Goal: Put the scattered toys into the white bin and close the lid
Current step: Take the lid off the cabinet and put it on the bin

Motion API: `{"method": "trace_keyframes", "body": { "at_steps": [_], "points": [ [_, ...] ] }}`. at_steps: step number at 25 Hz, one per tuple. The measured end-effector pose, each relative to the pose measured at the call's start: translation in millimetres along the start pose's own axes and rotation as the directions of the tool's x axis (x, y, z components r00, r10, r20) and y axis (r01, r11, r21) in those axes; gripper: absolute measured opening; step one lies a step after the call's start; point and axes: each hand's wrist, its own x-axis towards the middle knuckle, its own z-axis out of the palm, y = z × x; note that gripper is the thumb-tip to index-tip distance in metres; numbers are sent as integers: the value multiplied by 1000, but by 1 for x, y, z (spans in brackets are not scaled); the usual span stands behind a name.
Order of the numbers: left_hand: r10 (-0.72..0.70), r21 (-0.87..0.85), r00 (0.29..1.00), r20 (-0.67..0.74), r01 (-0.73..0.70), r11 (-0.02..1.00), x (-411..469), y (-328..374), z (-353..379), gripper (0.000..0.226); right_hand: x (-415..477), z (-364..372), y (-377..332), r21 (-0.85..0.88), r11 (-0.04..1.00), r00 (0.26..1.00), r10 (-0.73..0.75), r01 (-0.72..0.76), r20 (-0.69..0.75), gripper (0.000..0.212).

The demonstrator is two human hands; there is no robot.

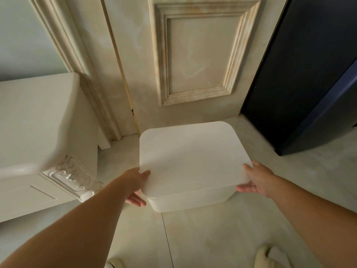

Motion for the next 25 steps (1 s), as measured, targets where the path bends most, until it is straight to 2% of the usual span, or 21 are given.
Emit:
{"method": "trace_keyframes", "body": {
  "at_steps": [2,4,8,11,14,16,19,25],
  "points": [
    [-111,-83,990,89,118,990,3,-5,3,75,2,3,4,40,998,999,46,-46,8,45],
    [-132,-196,981,144,159,968,9,-3,7,64,6,7,3,63,997,998,52,-50,-21,49],
    [-182,-384,983,36,182,905,18,5,11,45,14,15,-2,106,994,999,28,-24,-39,50],
    [-194,-502,979,-65,136,854,22,14,10,32,24,26,-16,91,996,996,23,-15,-89,48],
    [-117,-566,978,-173,-1,824,38,25,11,19,42,40,-37,61,995,991,-69,76,-112,43],
    [-67,-575,966,-251,-93,813,54,29,9,24,55,53,-53,40,992,987,-116,121,-109,43],
    [-2,-579,949,-315,-190,793,75,34,3,32,69,71,-67,60,988,975,-126,139,-185,50],
    [-17,-608,934,-357,-218,763,95,47,2,31,83,82,-85,-34,977,945,-214,212,-247,49]
  ]
}}
